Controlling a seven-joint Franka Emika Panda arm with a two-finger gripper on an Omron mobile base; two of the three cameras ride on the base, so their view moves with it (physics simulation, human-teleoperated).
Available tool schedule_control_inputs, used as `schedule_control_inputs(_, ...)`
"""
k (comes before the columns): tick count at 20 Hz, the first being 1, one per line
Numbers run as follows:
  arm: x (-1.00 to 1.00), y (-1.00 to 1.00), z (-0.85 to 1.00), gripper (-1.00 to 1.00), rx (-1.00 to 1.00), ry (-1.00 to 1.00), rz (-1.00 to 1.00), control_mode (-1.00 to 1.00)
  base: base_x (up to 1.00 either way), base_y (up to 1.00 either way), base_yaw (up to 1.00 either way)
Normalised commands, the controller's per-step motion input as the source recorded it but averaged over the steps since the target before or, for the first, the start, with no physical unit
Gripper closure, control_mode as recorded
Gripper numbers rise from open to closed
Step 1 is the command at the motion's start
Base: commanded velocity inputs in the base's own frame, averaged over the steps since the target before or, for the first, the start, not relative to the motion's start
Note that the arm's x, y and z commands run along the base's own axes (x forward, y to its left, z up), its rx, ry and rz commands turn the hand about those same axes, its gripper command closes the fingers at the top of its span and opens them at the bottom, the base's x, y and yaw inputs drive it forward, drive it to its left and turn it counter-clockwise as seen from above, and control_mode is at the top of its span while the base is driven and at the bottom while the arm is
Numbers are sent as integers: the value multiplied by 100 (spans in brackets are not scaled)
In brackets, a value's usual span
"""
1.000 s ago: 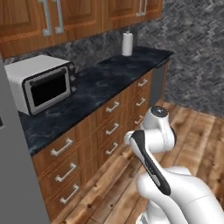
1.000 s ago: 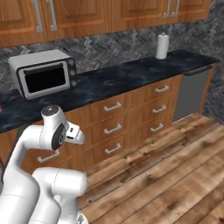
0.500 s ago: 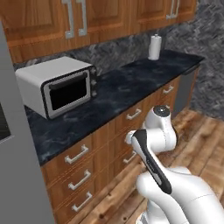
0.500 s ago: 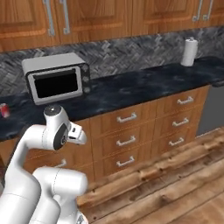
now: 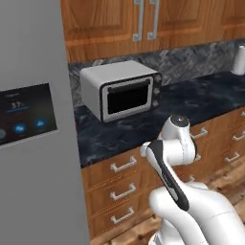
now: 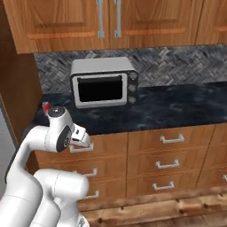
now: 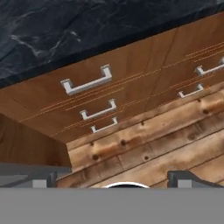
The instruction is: Four empty soda cans are scattered around the kitchen. Gather all the cans and cluster them next to the stove for recycling.
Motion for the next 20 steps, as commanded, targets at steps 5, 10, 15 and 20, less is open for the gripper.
schedule_control_inputs(5, 0, 0, 0, -100, 0, 0, 0, 100, 45, -10, 52)
schedule_control_inputs(10, 0, 0, 0, -100, 0, 0, 0, 100, 46, -22, 35)
schedule_control_inputs(15, 0, 0, 0, -100, 0, 0, 0, 100, 49, -30, 15)
schedule_control_inputs(20, 0, 0, 0, -100, 0, 0, 0, 100, 53, -24, 17)
